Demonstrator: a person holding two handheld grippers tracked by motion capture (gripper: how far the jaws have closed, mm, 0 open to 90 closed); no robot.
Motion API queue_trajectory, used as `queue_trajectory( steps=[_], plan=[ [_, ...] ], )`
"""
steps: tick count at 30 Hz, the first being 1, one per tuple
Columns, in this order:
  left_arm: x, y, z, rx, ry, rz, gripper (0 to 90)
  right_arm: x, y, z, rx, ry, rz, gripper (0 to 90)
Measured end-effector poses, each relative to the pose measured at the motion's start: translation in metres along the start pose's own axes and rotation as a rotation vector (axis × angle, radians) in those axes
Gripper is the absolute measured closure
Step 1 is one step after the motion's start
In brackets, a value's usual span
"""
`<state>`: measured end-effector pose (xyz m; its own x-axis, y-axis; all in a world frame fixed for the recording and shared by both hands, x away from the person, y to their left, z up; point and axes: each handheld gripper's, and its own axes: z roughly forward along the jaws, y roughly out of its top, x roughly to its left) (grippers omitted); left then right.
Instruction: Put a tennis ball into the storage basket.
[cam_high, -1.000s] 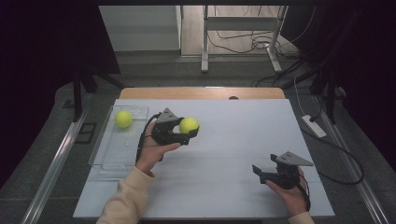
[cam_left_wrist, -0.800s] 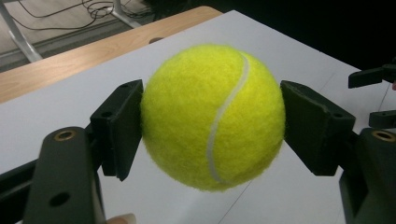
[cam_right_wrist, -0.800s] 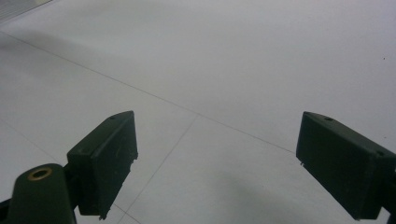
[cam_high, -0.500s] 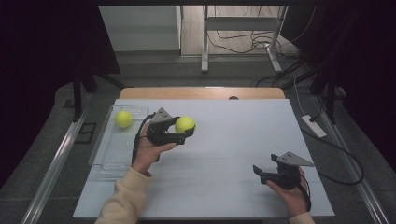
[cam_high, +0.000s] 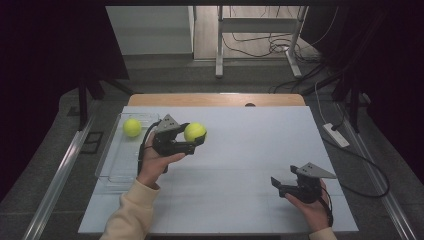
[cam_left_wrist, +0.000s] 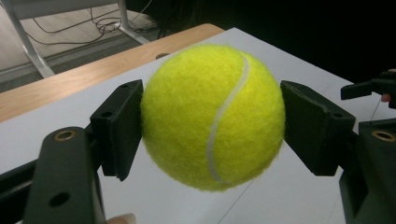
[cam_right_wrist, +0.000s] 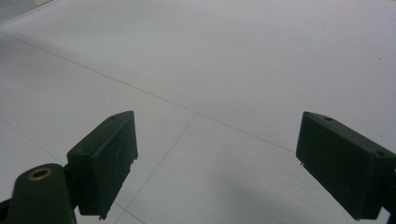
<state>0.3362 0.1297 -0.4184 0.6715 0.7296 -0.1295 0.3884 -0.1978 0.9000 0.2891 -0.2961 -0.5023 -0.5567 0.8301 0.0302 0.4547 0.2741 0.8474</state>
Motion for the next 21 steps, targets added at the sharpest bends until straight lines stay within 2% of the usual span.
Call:
queue_trajectory(
  steps=[21],
  plan=[
    [0.016, -0.001, -0.018, -0.021, 0.066, -0.025, 27.0, -0.002, -0.001, -0.001, 0.002, -0.009, -0.001, 12.7]
  ],
)
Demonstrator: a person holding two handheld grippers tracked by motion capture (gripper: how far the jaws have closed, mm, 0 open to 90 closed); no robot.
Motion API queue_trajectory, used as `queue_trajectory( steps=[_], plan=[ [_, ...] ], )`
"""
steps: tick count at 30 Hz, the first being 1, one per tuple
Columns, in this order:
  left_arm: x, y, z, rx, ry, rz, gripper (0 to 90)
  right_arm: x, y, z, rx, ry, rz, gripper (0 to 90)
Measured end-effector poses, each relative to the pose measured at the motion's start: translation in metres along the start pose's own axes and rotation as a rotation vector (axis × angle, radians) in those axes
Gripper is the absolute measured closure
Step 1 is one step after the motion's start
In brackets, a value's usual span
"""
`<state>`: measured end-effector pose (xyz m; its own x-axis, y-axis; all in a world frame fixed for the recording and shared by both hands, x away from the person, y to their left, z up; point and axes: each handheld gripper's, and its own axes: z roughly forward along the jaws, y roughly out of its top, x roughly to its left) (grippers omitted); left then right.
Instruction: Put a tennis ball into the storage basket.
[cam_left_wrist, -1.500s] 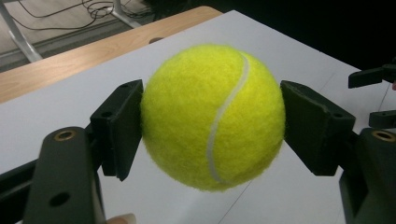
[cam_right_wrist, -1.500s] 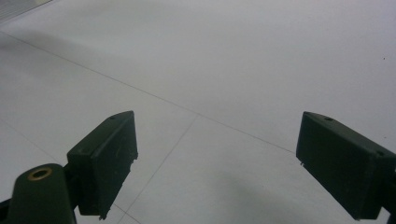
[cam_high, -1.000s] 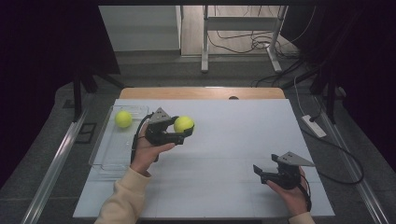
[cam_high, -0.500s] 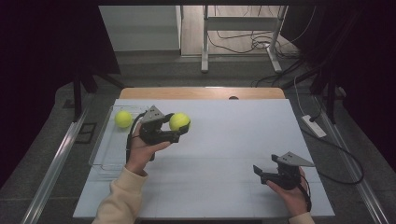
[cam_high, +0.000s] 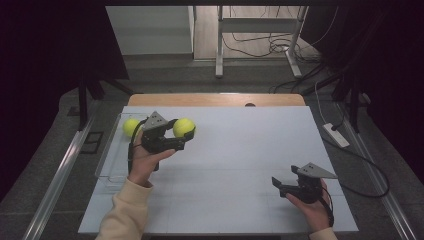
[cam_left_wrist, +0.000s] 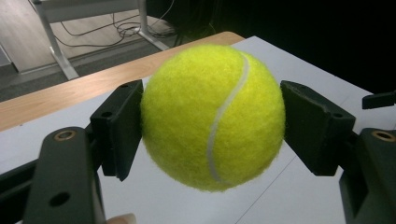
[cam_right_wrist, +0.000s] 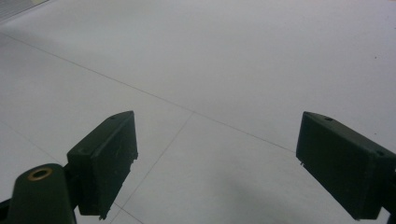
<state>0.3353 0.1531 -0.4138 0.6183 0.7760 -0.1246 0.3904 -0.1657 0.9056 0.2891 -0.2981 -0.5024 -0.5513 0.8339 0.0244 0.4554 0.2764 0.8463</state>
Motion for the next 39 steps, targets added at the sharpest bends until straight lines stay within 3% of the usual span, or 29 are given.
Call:
queue_trajectory(
  steps=[20, 39],
  plan=[
    [0.01, 0.002, -0.02, -0.024, 0.056, -0.001, 27.1, 0.0, 0.0, 0.0, -0.002, 0.001, -0.002, 12.7],
    [0.031, -0.001, -0.041, -0.045, 0.114, -0.036, 27.1, 0.0, 0.0, 0.0, -0.002, 0.003, -0.002, 12.7]
  ],
)
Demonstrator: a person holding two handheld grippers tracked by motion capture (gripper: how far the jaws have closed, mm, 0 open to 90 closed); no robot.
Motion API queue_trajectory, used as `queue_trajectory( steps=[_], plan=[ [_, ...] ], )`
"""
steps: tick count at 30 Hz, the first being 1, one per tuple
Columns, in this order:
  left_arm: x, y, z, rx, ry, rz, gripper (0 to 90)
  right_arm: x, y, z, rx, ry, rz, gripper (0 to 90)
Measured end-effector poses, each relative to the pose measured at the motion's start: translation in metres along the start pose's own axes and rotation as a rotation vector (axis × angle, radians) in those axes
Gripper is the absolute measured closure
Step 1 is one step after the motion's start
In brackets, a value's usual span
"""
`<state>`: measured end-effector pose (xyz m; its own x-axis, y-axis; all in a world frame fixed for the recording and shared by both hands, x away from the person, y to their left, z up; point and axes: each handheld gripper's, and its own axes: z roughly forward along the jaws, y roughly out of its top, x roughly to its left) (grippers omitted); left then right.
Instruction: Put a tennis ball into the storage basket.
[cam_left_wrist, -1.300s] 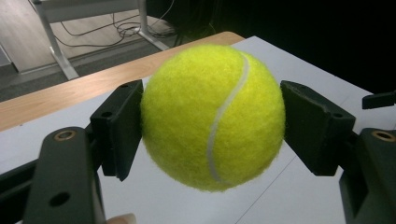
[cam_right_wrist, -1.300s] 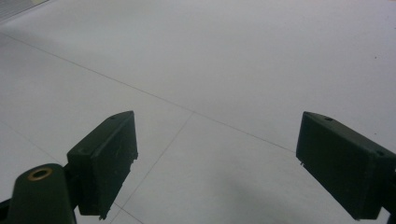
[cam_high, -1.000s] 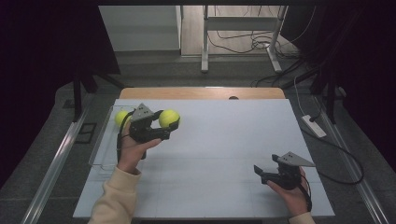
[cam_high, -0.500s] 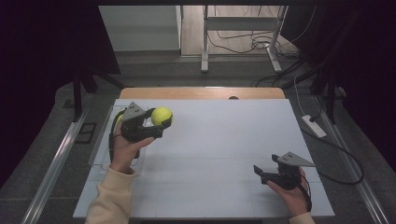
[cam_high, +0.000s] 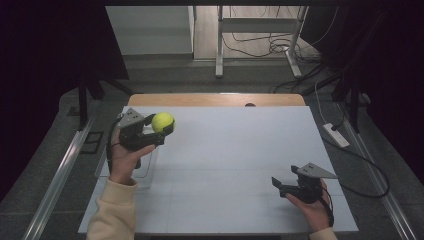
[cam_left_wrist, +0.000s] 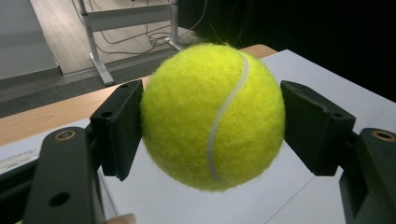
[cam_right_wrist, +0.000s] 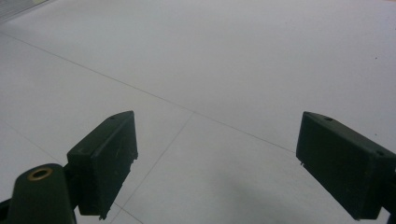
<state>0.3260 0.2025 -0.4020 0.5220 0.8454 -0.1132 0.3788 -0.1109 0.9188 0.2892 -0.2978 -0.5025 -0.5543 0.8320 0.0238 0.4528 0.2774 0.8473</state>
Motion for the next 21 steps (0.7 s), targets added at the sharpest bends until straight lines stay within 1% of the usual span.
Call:
queue_trajectory(
  steps=[8, 15, 19, 21],
  plan=[
    [0.009, -0.002, -0.004, 0.0, 0.022, -0.018, 27.1, 0.0, 0.0, 0.0, 0.0, -0.001, -0.001, 12.7],
    [0.021, -0.004, -0.012, -0.003, 0.057, -0.038, 27.1, 0.0, 0.0, 0.0, 0.002, -0.001, -0.003, 12.8],
    [0.027, -0.005, -0.015, 0.0, 0.086, -0.045, 27.0, 0.0, 0.0, 0.0, 0.001, -0.001, -0.002, 12.7],
    [0.028, -0.006, -0.015, 0.0, 0.09, -0.049, 27.1, 0.0, 0.0, 0.001, 0.001, -0.001, -0.003, 12.7]
  ],
)
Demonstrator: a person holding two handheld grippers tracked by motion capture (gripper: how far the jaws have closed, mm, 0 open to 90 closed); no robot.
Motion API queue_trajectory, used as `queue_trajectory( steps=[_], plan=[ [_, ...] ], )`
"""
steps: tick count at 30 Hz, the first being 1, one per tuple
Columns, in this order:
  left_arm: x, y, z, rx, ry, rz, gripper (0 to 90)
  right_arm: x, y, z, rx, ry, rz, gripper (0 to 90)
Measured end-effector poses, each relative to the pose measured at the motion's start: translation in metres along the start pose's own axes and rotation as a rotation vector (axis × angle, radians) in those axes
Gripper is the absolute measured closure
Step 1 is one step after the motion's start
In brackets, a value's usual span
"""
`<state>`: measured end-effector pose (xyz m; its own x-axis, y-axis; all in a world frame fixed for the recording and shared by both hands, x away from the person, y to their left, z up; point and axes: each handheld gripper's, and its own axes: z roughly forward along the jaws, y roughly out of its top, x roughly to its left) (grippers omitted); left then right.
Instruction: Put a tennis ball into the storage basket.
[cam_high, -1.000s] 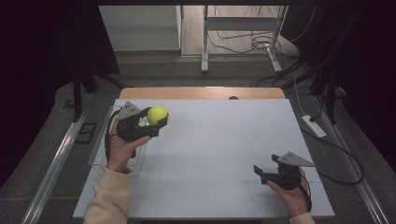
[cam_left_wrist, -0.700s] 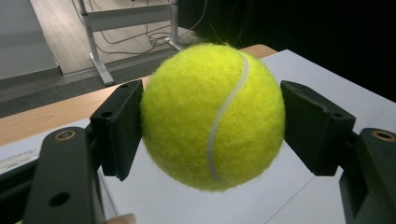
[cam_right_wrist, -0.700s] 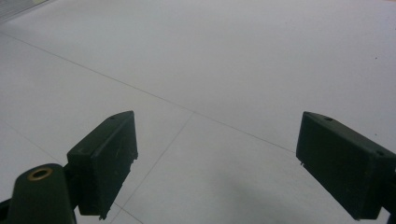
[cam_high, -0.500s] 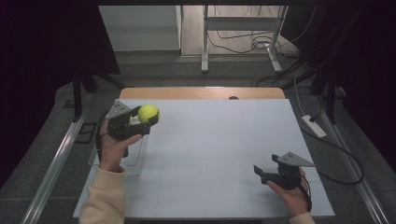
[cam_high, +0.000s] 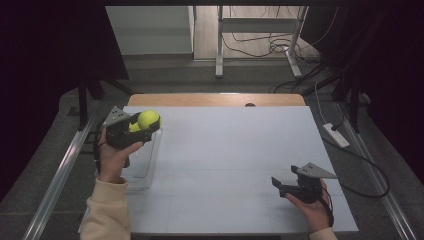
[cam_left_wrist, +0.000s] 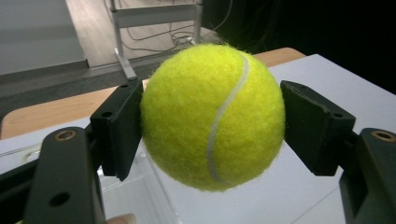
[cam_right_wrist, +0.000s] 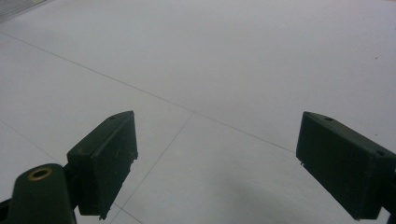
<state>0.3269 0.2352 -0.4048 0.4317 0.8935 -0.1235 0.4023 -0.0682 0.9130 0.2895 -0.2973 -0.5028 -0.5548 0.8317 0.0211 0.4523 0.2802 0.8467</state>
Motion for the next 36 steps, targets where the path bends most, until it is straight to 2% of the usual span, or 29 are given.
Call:
queue_trajectory(
  steps=[12, 21, 32, 36],
  plan=[
    [0.018, -0.004, -0.006, 0.004, 0.059, -0.028, 27.0, 0.0, 0.0, 0.0, 0.0, -0.001, 0.001, 12.7],
    [0.035, -0.011, -0.011, 0.019, 0.103, -0.069, 27.1, 0.0, 0.0, 0.0, 0.0, 0.001, 0.001, 12.7],
    [0.047, -0.015, -0.016, 0.03, 0.137, -0.092, 27.1, 0.001, 0.001, 0.001, 0.001, -0.002, -0.003, 12.7],
    [0.051, -0.016, -0.018, 0.037, 0.163, -0.093, 27.0, 0.001, 0.001, 0.001, 0.0, 0.001, -0.003, 12.7]
  ],
)
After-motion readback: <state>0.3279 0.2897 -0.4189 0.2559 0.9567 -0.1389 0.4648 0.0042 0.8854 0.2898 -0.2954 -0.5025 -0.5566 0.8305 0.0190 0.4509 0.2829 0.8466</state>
